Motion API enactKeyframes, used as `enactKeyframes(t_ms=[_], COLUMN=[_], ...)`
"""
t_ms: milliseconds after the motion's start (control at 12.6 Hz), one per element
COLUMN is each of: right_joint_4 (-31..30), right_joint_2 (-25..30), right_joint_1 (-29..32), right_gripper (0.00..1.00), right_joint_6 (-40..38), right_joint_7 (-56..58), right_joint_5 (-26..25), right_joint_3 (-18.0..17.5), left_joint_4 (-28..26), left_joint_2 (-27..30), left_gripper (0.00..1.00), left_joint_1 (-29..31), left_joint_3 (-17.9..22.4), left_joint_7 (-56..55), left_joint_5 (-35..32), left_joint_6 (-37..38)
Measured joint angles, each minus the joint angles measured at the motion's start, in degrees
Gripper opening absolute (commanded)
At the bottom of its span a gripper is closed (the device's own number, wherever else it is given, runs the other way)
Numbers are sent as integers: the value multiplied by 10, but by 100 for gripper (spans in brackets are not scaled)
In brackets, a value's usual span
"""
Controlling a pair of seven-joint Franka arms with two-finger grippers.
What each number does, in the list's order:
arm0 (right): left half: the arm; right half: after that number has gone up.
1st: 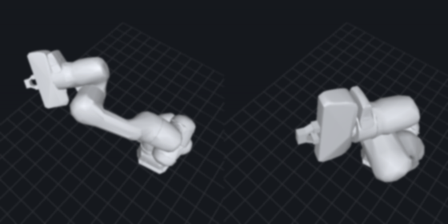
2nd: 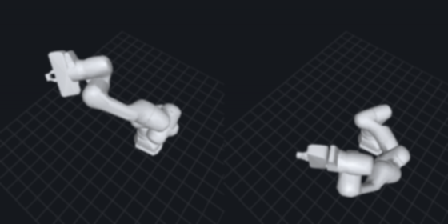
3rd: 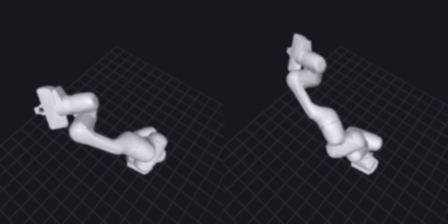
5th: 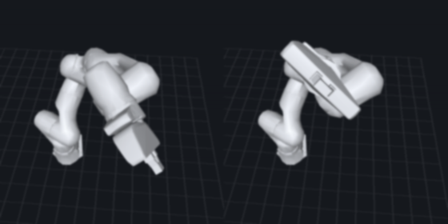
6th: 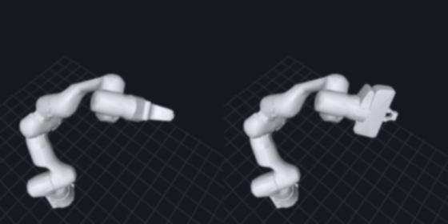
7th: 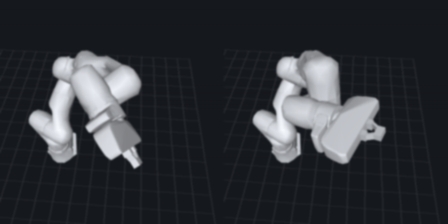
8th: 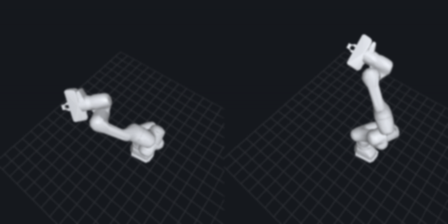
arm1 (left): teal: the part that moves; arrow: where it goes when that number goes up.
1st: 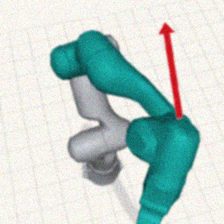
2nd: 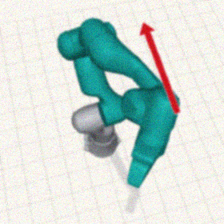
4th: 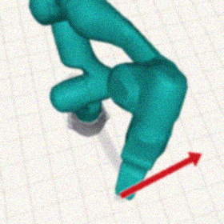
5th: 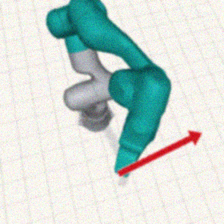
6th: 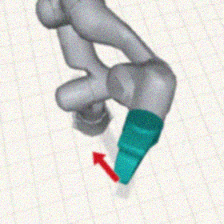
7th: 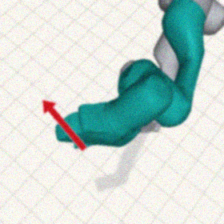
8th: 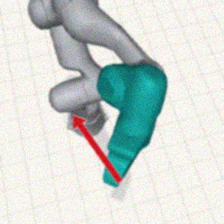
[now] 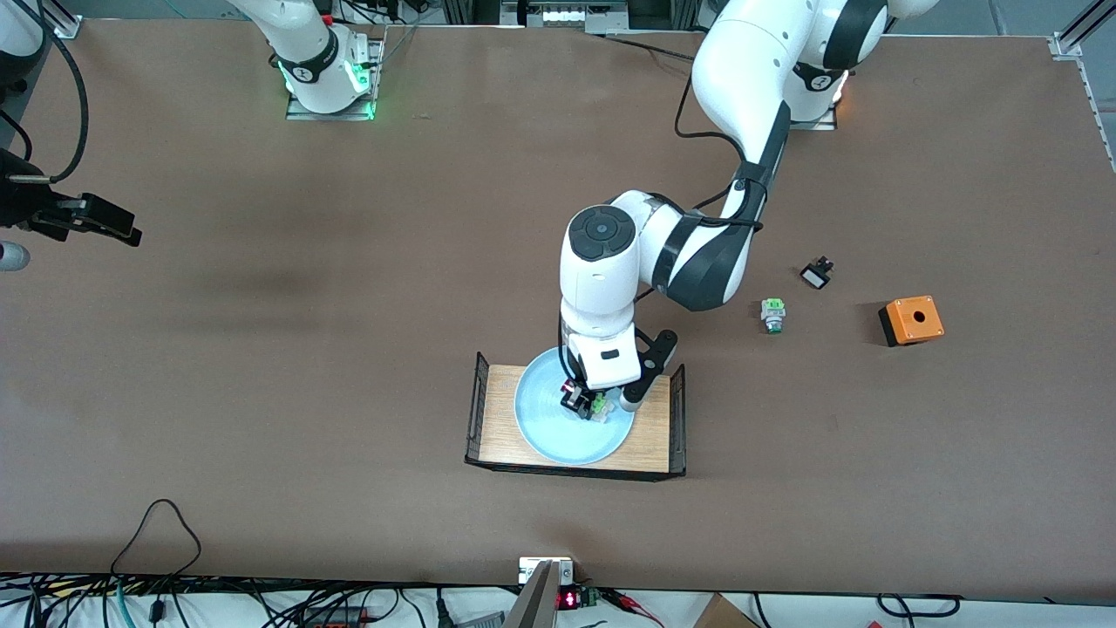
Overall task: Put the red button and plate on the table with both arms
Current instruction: 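Lower the left gripper and grasp the green button on the plate, then lift the green button and carry it beside the orange box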
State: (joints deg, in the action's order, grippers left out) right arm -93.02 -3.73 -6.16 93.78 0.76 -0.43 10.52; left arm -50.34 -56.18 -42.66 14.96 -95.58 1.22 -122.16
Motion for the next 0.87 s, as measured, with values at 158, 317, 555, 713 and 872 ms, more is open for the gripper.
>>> enactKeyframes(t_ms=[158, 317, 555, 713, 872], right_joint_4=[0, 0, 0, 0, 0], right_joint_2=[0, 0, 0, 0, 0], right_joint_1=[0, 0, 0, 0, 0], right_gripper=[100, 100, 100, 100, 100], right_joint_6=[0, 0, 0, 0, 1], right_joint_7=[0, 0, 0, 0, 0], right_joint_5=[0, 0, 0, 0, 0], right_joint_3=[0, 0, 0, 0, 0], left_joint_4=[3, 16, 25, 26, 25], left_joint_2=[0, 10, 61, 95, 127], left_gripper=[0, 0, 0, 0, 0], left_joint_1=[0, 1, 9, 26, 53], left_joint_3=[2, 3, 9, 10, 14], left_joint_7=[8, 45, 123, 182, 260], left_joint_5=[0, 1, 41, 63, 90], left_joint_6=[16, 55, 141, 193, 243])
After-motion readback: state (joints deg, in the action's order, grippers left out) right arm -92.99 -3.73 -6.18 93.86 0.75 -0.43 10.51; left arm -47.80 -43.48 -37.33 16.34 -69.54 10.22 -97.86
